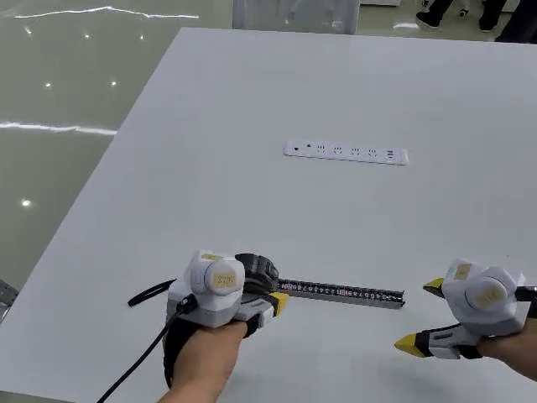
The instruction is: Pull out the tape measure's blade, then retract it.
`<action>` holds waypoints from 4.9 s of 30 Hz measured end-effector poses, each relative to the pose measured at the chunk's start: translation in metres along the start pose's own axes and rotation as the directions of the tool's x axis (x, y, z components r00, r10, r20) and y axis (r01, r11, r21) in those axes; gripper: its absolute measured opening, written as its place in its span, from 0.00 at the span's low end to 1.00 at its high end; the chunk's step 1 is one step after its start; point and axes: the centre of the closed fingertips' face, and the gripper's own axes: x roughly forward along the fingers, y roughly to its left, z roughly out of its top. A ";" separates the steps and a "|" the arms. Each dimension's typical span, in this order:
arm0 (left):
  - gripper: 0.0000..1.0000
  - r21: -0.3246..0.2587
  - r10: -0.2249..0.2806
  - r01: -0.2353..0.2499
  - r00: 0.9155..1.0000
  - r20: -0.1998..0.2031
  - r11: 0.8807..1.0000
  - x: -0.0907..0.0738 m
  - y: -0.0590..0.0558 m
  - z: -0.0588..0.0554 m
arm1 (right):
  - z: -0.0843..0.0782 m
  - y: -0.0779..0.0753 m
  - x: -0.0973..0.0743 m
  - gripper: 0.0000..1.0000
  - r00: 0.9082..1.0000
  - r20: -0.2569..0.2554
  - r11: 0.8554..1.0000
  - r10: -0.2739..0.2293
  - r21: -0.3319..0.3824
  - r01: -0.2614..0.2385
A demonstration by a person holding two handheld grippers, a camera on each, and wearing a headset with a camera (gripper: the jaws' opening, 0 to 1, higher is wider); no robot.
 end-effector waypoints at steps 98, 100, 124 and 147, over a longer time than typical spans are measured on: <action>0.59 -0.078 0.012 -0.011 1.000 0.019 0.997 0.056 0.001 0.003 | -0.012 -0.028 0.048 0.12 0.968 -0.166 0.914 0.190 -0.329 -0.235; 0.59 -0.073 0.016 -0.014 1.000 0.022 0.997 0.056 0.001 0.003 | -0.011 -0.028 0.049 0.12 0.969 -0.159 0.917 0.190 -0.323 -0.233; 0.57 -0.076 -0.010 0.013 1.000 0.029 0.997 0.056 0.002 0.003 | 0.000 -0.023 0.055 0.12 0.971 -0.136 0.918 0.196 -0.323 -0.231; 0.56 -0.083 -0.032 0.035 0.999 0.040 0.996 0.055 0.002 0.003 | 0.020 -0.013 0.068 0.12 0.970 -0.106 0.919 0.217 -0.314 -0.240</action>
